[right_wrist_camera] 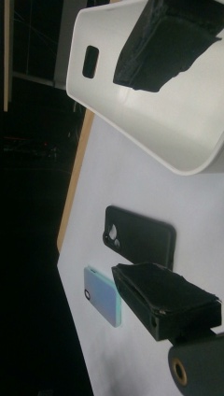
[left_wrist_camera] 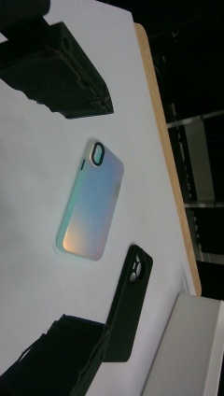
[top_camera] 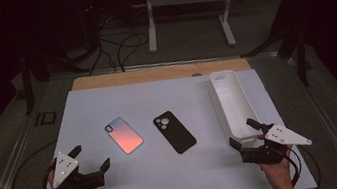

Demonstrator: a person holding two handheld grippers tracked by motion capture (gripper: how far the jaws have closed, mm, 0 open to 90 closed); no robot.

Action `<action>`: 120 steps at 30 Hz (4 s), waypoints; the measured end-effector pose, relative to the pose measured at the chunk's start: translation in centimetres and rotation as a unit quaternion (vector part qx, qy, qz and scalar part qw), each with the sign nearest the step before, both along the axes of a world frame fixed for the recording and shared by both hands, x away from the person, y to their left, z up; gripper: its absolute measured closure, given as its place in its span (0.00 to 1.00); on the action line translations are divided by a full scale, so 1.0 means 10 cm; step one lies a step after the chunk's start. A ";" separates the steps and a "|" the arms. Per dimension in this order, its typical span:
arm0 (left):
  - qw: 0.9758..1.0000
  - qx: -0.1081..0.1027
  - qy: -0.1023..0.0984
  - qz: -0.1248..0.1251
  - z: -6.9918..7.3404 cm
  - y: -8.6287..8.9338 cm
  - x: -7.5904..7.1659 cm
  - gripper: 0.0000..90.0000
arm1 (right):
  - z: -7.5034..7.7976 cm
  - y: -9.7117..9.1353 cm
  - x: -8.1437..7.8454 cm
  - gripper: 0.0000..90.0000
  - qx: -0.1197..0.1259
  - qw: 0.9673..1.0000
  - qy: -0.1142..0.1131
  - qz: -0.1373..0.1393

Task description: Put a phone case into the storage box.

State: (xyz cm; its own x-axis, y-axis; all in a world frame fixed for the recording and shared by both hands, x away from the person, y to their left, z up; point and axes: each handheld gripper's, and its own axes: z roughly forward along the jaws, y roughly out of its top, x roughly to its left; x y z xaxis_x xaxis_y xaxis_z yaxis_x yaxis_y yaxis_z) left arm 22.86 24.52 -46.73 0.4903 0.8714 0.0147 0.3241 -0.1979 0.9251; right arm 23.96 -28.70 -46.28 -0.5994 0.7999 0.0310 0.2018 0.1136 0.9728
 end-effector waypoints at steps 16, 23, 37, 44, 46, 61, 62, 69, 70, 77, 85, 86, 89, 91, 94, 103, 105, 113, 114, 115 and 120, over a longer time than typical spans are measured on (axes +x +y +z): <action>1.000 -0.010 0.010 0.005 0.02 0.00 0.00 0.00 | -0.03 0.05 0.02 0.09 -0.004 1.000 0.008 -0.005; 1.000 -0.014 0.020 -0.003 0.06 -0.06 0.05 0.00 | -0.04 0.07 0.03 0.09 -0.007 1.000 0.007 -0.006; 0.999 -0.008 0.036 -0.034 0.11 -0.20 0.24 0.00 | -0.06 0.07 0.06 0.09 -0.008 1.000 0.007 -0.012; 0.998 0.002 0.046 -0.038 0.14 -0.31 0.40 0.00 | -0.08 0.10 0.06 0.09 -0.013 1.000 0.007 -0.010; 0.998 0.003 0.047 -0.035 0.15 -0.32 0.42 0.00 | -0.08 0.11 0.06 0.09 -0.012 1.000 0.007 -0.009; 0.999 0.024 0.032 -0.020 0.16 -0.50 0.69 0.22 | -0.11 0.13 0.08 0.09 -0.017 1.000 0.012 -0.007; 0.999 0.024 0.032 -0.020 0.16 -0.50 0.69 0.27 | -0.11 0.13 0.08 0.09 -0.017 1.000 0.012 -0.007; 0.999 0.013 0.041 -0.024 0.15 -0.55 0.83 0.48 | -0.10 0.12 0.08 0.09 -0.019 1.000 0.009 -0.010; 0.999 0.011 0.042 -0.025 0.15 -0.56 0.85 0.51 | -0.10 0.12 0.08 0.09 -0.018 1.000 0.009 -0.010; 0.996 0.015 0.070 -0.046 0.08 -0.65 1.03 0.80 | -0.09 0.10 0.08 0.09 -0.019 1.000 0.008 -0.014; 0.992 0.032 0.104 -0.056 -0.06 -0.79 1.18 1.00 | -0.09 0.10 0.08 0.09 -0.020 1.000 0.007 -0.014; 0.992 0.032 0.108 -0.056 -0.08 -0.81 1.19 1.00 | -0.09 0.10 0.08 0.09 -0.020 1.000 0.007 -0.014; 0.991 0.034 0.116 -0.056 -0.14 -0.86 1.23 1.00 | -0.09 0.11 0.08 0.09 -0.020 1.000 0.007 -0.014; 0.990 0.036 0.122 -0.054 -0.17 -0.89 1.25 1.00 | -0.09 0.11 0.08 0.09 -0.020 1.000 0.006 -0.014; 0.989 0.029 0.134 -0.053 -0.23 -0.96 1.30 1.00 | -0.09 0.10 0.08 0.09 -0.020 1.000 0.006 -0.015; 0.983 0.053 0.169 -0.052 -0.38 -1.15 1.42 1.00 | -0.09 0.11 0.08 0.09 -0.021 1.000 0.007 -0.013; 0.982 0.056 0.175 -0.051 -0.40 -1.17 1.44 1.00 | -0.09 0.11 0.08 0.09 -0.020 1.000 0.005 -0.014; 0.976 0.065 0.202 -0.047 -0.51 -1.25 1.45 1.00 | -0.09 0.11 0.08 0.09 -0.021 1.000 0.008 -0.012; 0.975 0.068 0.205 -0.047 -0.53 -1.26 1.45 1.00 | -0.09 0.11 0.08 0.09 -0.021 1.000 0.008 -0.012; 0.974 0.072 0.208 -0.047 -0.54 -1.26 1.45 1.00 | -0.09 0.11 0.08 0.09 -0.020 1.000 0.007 -0.012; 0.973 0.071 0.215 -0.044 -0.57 -1.26 1.40 1.00 | -0.09 0.11 0.08 0.09 -0.021 1.000 0.007 -0.013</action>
State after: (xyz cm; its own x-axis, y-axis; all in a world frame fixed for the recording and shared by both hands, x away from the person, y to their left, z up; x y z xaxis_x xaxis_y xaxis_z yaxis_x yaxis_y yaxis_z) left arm 36.84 11.97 -52.44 0.5502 0.8300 -0.0916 0.6514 -0.3580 0.6689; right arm 24.79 -27.61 -47.18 -0.5782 0.8159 0.0052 0.2195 0.1495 0.9641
